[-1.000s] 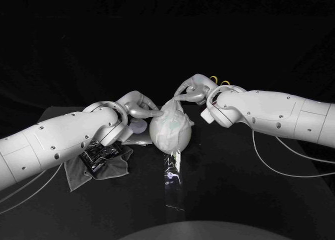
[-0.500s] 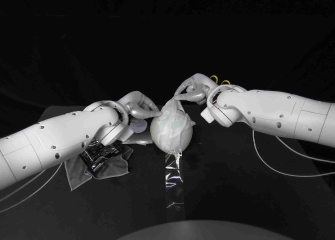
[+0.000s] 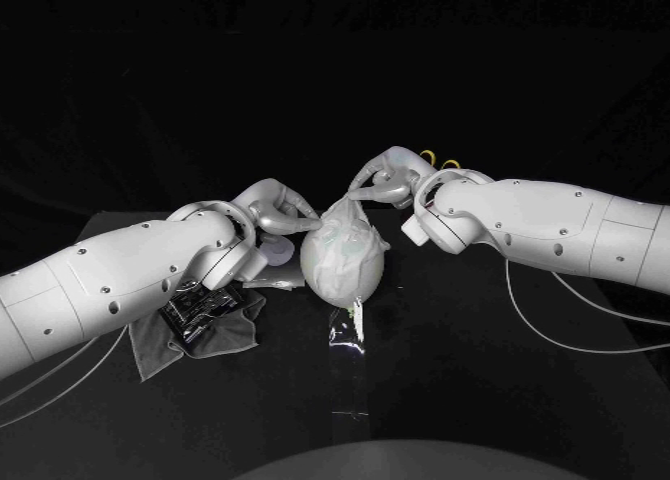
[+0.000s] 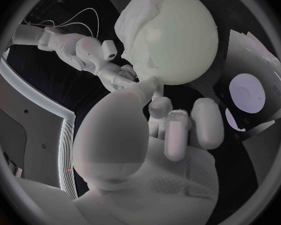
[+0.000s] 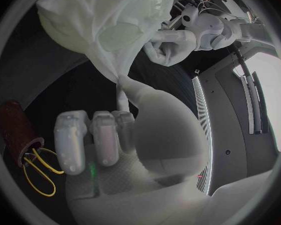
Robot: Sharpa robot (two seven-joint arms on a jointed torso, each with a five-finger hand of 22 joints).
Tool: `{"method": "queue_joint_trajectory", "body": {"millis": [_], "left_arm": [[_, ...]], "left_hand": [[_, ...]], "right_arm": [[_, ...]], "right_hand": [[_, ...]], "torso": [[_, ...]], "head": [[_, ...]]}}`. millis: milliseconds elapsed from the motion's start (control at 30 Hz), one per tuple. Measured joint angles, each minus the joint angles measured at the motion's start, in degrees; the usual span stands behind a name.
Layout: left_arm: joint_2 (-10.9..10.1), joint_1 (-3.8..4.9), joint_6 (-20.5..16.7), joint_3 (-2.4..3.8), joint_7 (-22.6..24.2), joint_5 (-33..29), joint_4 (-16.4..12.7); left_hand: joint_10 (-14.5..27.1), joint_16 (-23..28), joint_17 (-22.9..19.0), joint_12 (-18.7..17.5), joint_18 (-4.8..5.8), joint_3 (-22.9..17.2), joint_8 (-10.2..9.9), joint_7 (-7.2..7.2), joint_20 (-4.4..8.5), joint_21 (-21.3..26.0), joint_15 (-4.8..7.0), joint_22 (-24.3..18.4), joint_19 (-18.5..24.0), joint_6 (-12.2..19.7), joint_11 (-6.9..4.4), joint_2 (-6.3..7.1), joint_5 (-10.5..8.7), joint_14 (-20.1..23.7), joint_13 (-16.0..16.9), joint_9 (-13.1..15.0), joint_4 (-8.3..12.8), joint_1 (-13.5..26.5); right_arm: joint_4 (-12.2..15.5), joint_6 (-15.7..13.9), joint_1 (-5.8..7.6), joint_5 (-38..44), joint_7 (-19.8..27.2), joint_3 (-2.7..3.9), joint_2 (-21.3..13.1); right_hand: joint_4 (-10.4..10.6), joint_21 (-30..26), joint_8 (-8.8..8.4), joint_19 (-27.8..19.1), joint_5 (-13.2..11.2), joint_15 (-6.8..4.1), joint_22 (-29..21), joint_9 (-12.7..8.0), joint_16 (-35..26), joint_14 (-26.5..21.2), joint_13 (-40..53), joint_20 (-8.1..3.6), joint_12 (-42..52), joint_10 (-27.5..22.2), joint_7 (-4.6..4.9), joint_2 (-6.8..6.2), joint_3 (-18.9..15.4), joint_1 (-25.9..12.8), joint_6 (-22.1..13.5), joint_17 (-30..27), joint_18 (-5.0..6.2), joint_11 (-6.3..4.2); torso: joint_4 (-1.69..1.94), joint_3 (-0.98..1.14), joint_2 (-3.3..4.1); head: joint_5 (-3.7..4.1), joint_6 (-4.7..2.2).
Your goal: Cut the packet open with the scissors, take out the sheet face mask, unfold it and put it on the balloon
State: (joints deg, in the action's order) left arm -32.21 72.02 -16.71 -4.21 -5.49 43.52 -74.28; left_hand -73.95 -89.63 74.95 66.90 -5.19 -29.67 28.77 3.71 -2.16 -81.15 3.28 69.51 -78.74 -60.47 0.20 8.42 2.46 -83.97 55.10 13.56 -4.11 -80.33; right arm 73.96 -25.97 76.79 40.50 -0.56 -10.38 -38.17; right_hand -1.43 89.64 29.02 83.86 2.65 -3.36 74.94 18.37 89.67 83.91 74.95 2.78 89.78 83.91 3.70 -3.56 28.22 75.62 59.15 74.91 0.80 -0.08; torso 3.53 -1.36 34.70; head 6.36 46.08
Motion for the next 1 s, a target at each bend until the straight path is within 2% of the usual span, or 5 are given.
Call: {"method": "queue_joint_trajectory", "body": {"millis": [367,500,1000], "left_arm": [[-0.17,-0.03,-1.17,-0.01,1.17,-3.35,0.47],[-0.22,-0.03,-1.50,-0.01,1.30,-3.98,1.02],[0.12,-0.03,-2.27,0.04,1.57,-2.96,2.76]], "left_hand": [[-0.06,-0.02,0.00,0.00,0.01,-1.38,0.30,0.00,0.21,-0.24,0.18,0.32,-0.20,0.03,0.06,0.15,0.11,-0.19,0.34,0.00,0.27,-0.11],[-0.21,-0.17,0.00,0.00,0.01,-2.25,0.50,-0.01,0.21,-0.24,0.18,0.52,-0.20,0.03,0.20,0.60,0.11,-0.19,0.43,0.00,0.49,0.34],[-0.40,-0.17,-0.02,0.00,0.03,-3.72,1.19,-0.02,0.41,-0.46,0.17,0.87,-0.40,0.23,0.39,1.29,0.04,-0.19,0.72,0.00,0.87,1.03]], "right_arm": [[-0.01,-0.07,0.00,-0.02,0.00,0.00,-0.02],[-0.05,-0.20,0.00,-0.07,0.03,0.00,0.03],[-1.28,-1.00,0.00,-0.16,0.09,0.01,0.66]], "right_hand": [[0.00,-0.01,-0.20,-0.01,0.00,0.00,0.01,0.00,0.13,0.00,0.00,0.01,-0.09,0.00,-0.01,0.00,-0.01,0.00,-0.01,0.04,0.00,0.00],[0.00,-0.01,-0.25,-0.09,-0.01,0.07,0.01,0.00,0.12,-0.07,-0.02,0.09,0.03,0.00,-0.02,0.00,-0.01,0.00,-0.01,0.04,0.00,0.00],[0.17,0.17,0.17,-0.10,-0.04,-0.13,-0.03,0.01,0.07,0.13,-0.02,0.10,0.02,0.00,-0.03,-0.06,0.15,-0.56,-0.21,-0.01,0.00,0.00]], "torso": [[0.03,0.01,0.00],[0.03,0.01,0.00],[0.03,0.01,0.03]], "head": [[0.00,-0.18],[0.04,-0.19],[0.15,-0.06]]}}
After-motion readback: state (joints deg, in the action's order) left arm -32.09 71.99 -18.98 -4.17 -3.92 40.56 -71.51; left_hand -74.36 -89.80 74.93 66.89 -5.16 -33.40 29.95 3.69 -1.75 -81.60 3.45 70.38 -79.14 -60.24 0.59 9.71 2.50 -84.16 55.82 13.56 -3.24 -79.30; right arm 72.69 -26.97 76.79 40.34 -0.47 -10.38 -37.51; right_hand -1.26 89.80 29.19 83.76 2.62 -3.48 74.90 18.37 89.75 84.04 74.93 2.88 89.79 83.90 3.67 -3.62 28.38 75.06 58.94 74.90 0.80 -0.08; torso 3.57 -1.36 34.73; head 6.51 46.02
